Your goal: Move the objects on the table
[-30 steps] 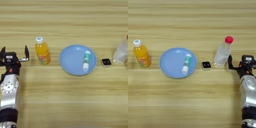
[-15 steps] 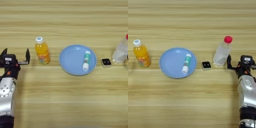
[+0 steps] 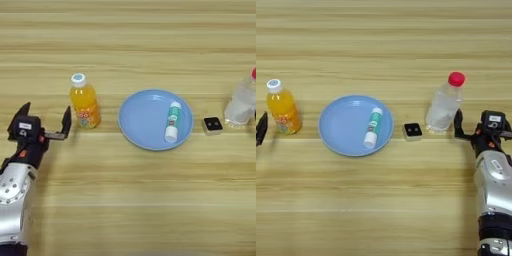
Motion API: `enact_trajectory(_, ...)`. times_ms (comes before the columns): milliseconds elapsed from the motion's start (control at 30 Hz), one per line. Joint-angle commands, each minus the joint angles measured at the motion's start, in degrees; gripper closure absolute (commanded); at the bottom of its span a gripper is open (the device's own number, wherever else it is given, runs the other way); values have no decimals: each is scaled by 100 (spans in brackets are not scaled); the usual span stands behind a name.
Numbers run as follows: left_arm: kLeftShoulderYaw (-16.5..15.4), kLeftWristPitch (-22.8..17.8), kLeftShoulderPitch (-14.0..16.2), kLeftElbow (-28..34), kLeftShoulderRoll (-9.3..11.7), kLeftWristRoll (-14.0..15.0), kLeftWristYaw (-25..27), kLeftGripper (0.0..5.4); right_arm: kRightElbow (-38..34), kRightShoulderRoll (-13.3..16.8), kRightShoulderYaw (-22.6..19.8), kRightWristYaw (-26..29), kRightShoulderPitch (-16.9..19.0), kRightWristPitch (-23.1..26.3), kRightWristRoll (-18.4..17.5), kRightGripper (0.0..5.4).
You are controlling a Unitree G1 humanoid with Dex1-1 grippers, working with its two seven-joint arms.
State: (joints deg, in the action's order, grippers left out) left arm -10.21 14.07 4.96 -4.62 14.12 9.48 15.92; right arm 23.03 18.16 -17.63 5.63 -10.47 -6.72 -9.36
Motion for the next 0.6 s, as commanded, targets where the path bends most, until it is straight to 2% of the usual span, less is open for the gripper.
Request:
enact_trajectory(33,148,32,101,204,46,-23,186,0,-36,-18,-4,-21,-65,101,-16,6)
enact_trajectory(367,343,99,93,280,10,-103,277,0,-103,-32,-8,-48,-36,112,-24,6)
enact_trajectory(600,418,187,-76,131,-64,-86,253,0,-141,-56,18,-38,-21,116,-18,6)
